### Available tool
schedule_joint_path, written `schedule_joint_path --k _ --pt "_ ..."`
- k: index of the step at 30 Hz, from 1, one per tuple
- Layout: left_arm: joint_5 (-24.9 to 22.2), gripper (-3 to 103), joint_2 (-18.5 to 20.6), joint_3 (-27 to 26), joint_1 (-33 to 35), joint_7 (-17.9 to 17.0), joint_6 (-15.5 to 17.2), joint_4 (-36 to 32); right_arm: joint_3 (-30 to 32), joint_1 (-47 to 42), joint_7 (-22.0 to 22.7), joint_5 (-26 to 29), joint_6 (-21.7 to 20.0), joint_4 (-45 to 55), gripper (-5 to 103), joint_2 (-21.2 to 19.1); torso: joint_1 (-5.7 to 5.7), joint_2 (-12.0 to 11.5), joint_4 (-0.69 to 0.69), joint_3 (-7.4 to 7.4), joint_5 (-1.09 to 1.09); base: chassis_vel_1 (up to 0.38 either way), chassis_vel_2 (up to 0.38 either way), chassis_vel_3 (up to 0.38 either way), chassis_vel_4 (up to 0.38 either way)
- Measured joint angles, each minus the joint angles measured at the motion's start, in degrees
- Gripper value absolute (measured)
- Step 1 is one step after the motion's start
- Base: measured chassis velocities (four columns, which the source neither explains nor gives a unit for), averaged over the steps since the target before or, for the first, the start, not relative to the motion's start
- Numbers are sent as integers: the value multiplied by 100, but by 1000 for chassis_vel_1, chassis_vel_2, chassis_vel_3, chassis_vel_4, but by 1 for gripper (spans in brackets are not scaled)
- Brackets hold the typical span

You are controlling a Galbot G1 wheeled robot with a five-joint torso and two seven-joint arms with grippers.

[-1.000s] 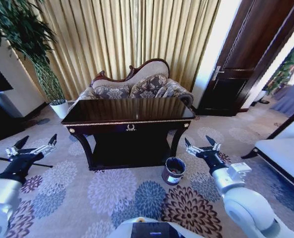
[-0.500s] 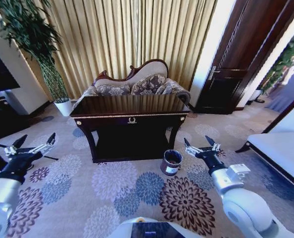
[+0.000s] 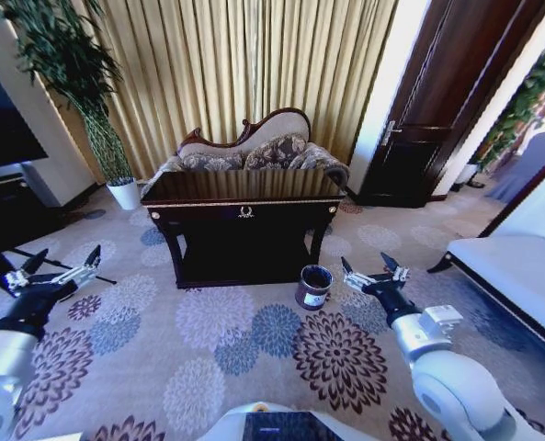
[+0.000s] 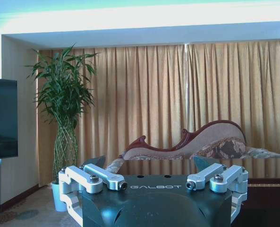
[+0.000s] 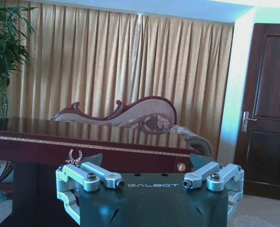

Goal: Move to the front of the table and place the trash on the table into the trash bin.

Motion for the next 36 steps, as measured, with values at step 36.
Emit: schedule_joint_path --k 36 --pt "-4 100 -48 94 -62 61 -142 122 -100 -59 -218 -333 286 -1 100 74 0 0 1 0 -3 103 -66 -108 71"
